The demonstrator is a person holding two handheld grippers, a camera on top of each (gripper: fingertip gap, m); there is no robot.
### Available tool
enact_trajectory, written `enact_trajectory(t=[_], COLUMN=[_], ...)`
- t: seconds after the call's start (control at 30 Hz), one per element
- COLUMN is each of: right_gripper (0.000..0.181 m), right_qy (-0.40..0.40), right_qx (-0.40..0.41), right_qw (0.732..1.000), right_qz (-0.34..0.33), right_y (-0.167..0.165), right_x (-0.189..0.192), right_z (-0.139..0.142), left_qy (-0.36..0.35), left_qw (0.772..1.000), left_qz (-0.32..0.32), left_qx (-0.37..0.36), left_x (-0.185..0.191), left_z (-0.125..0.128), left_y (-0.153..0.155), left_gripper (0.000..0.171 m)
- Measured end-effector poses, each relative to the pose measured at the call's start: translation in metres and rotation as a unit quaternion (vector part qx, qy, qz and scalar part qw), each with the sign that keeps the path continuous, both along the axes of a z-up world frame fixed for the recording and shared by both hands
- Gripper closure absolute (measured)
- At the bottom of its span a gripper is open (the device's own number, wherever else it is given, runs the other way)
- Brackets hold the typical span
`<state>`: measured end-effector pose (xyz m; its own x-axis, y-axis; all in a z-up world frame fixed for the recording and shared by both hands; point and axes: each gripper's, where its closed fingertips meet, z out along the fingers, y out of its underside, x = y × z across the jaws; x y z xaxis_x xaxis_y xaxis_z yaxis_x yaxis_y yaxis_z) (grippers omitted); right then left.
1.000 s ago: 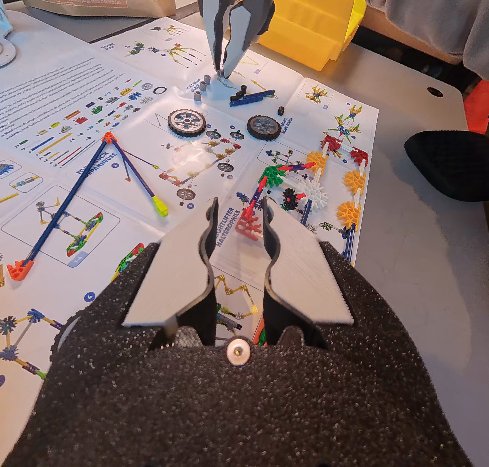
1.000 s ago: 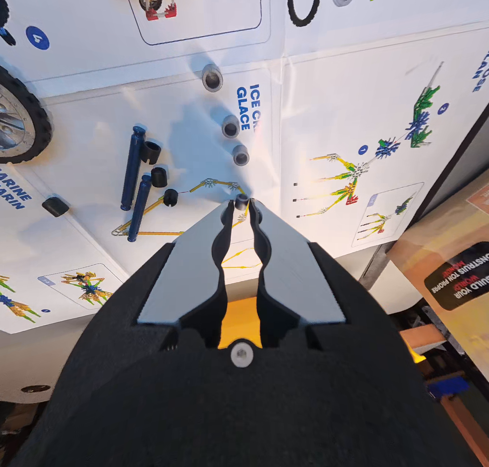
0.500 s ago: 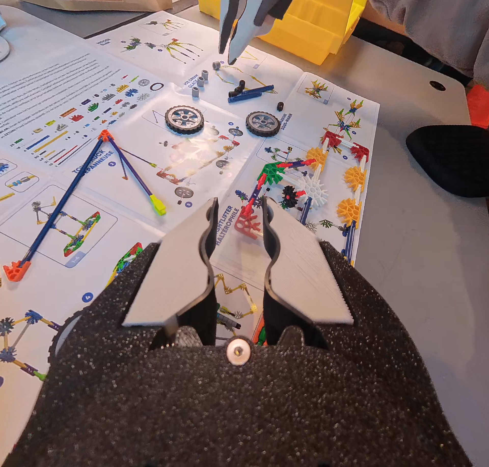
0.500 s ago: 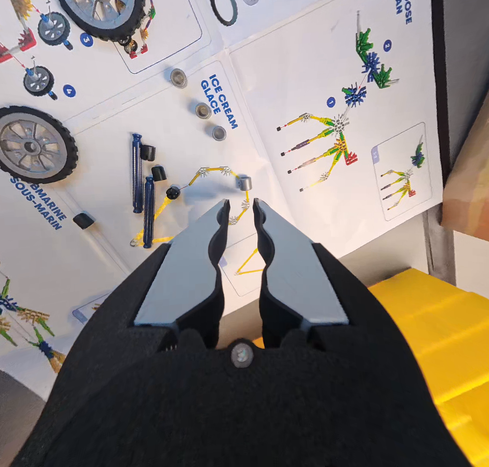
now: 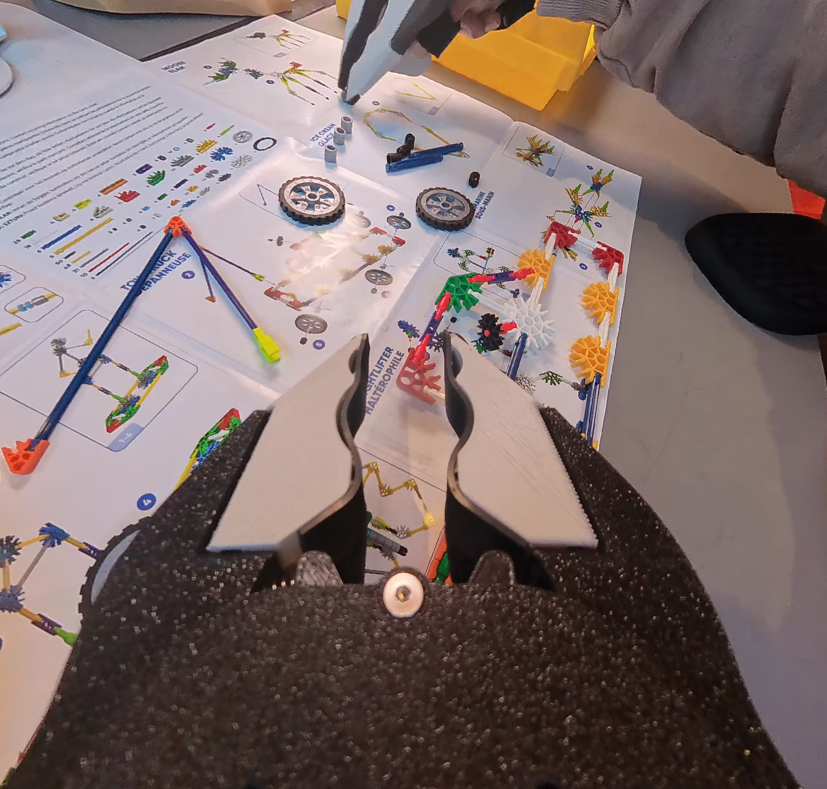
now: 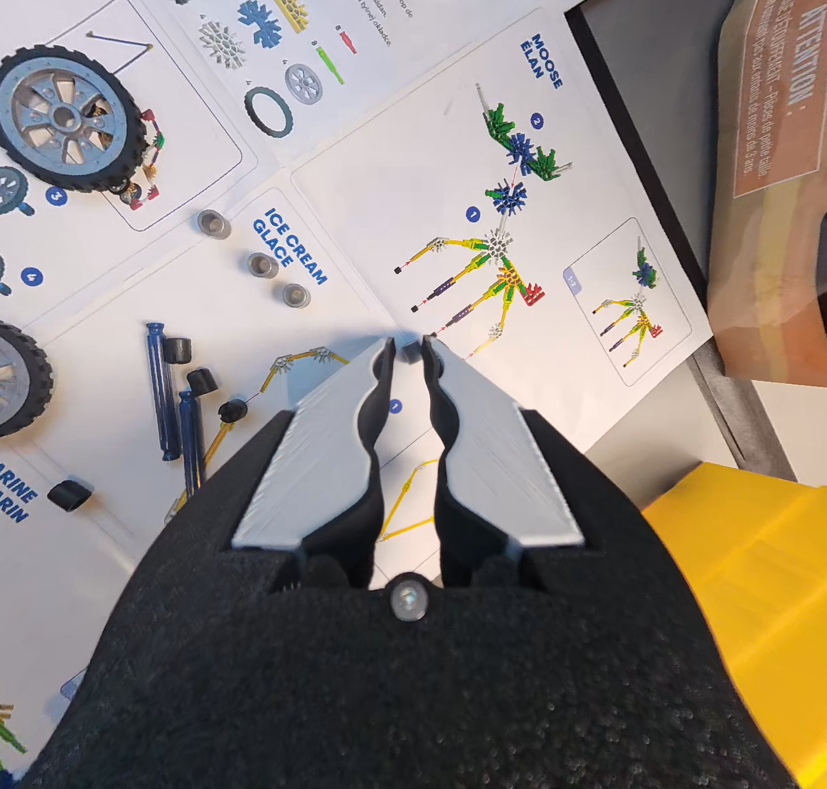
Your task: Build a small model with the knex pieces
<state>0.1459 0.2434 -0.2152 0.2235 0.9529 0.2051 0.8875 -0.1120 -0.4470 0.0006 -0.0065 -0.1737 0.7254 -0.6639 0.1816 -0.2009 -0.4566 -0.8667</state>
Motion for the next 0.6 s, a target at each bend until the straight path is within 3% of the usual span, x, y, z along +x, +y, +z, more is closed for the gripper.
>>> enact_trajectory(t=[0.2, 0.3, 0.43, 0.53, 0.6], right_gripper=[0.181, 0.181, 0.171, 0.168, 0.168], right_qy=[0.007, 0.072, 0.138, 0.119, 0.112], right_qx=[-0.017, -0.042, 0.001, 0.053, 0.032], right_qw=[1.0, 0.995, 0.986, 0.981, 0.979], right_qz=[-0.025, -0.048, -0.097, -0.146, -0.169], right_y=[0.001, -0.008, 0.003, 0.023, 0.023], right_x=[0.002, -0.003, 0.001, 0.021, 0.026], right_z=[-0.001, 0.004, 0.024, 0.033, 0.031], left_qy=[-0.003, -0.003, -0.001, 0.001, 0.003], left_qw=[1.0, 1.0, 1.0, 1.0, 1.0], left_qz=[0.0, -0.002, -0.003, -0.003, -0.003], left_qx=[0.0, -0.001, -0.003, -0.004, -0.004], left_x=[0.0, 0.0, 0.0, 0.001, 0.001], left_z=[0.0, 0.0, -0.001, -0.002, -0.002], left_y=[0.0, 0.0, 0.0, -0.001, -0.001], left_gripper=[0.141, 0.141, 0.141, 0.141, 0.141])
